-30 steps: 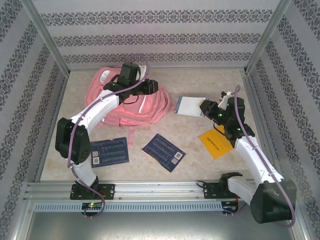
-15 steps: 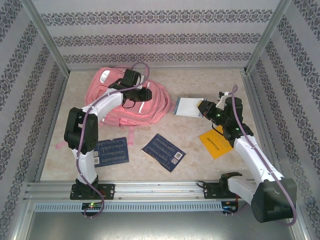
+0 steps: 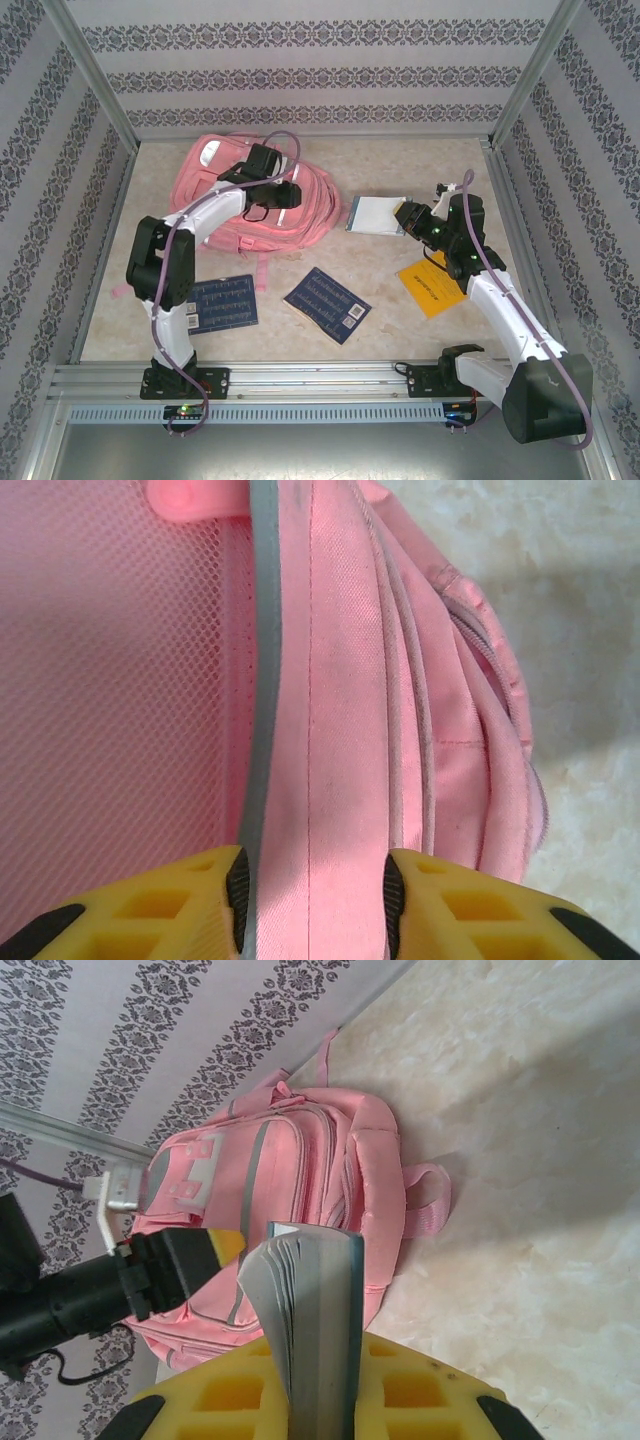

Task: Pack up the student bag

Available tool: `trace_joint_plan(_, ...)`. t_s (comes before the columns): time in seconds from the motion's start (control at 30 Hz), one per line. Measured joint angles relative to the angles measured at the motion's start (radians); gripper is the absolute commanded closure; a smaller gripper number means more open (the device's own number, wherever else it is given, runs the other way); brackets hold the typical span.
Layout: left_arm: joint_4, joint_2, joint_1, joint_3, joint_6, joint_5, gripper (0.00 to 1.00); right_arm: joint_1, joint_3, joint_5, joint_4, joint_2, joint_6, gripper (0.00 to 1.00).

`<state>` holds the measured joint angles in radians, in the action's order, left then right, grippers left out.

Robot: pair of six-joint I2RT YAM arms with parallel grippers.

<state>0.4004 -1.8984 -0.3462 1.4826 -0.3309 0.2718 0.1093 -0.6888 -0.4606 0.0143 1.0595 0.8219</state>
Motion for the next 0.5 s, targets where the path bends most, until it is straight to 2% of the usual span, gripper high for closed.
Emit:
trace_joint_plan(0.17,-0.019,0.025,0.015,-0.001,0.005,-0.011,0.50,0.000,0.000,0.000,0.000,0.017,0.000,1.00)
trace_joint_plan(0.33,-0.019,-0.011,0.016,0.004,0.002,0.017,0.48,0.000,0.000,-0.001,0.000,0.026,0.000,1.00)
trace_joint_plan(0.4,-0.019,-0.034,0.016,0.006,-0.002,0.034,0.48,0.000,0.000,-0.002,0.001,0.028,0.000,1.00)
trace_joint_plan(0.5,-0.026,-0.067,0.016,0.006,-0.018,0.074,0.55,0.000,0.000,-0.007,0.004,0.032,0.000,1.00)
